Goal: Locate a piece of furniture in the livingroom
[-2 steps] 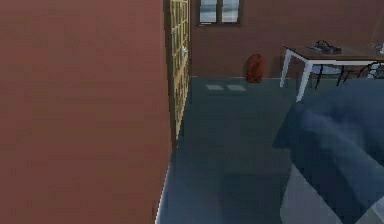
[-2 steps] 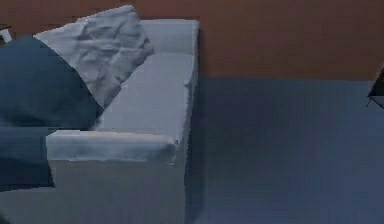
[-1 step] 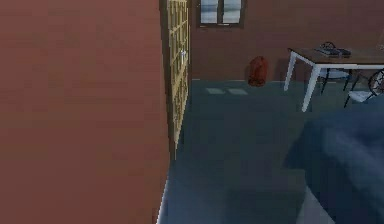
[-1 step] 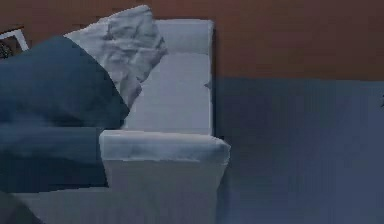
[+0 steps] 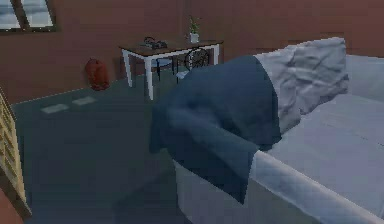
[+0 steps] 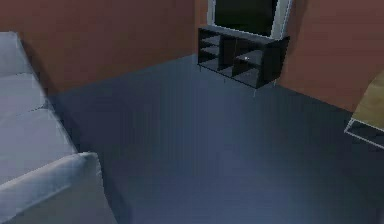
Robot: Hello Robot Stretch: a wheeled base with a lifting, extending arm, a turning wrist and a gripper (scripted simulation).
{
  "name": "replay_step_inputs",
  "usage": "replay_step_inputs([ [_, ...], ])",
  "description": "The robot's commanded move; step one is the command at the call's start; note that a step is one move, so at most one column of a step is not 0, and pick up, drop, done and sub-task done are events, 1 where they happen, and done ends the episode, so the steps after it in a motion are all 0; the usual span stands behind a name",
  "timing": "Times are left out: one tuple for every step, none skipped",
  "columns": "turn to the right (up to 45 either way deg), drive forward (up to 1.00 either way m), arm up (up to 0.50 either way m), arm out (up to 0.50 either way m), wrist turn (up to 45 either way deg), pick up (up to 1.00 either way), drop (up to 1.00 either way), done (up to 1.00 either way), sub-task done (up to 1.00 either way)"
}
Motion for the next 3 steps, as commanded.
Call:
replay_step_inputs([
  [21.0,0.00,0.00,0.00,0.0,0.00,0.00,0.00,0.00],
  [0.0,0.15,0.00,0.00,0.0,0.00,0.00,0.00,0.00],
  [-45.0,0.00,0.00,0.00,0.0,0.00,0.00,0.00,0.00],
])
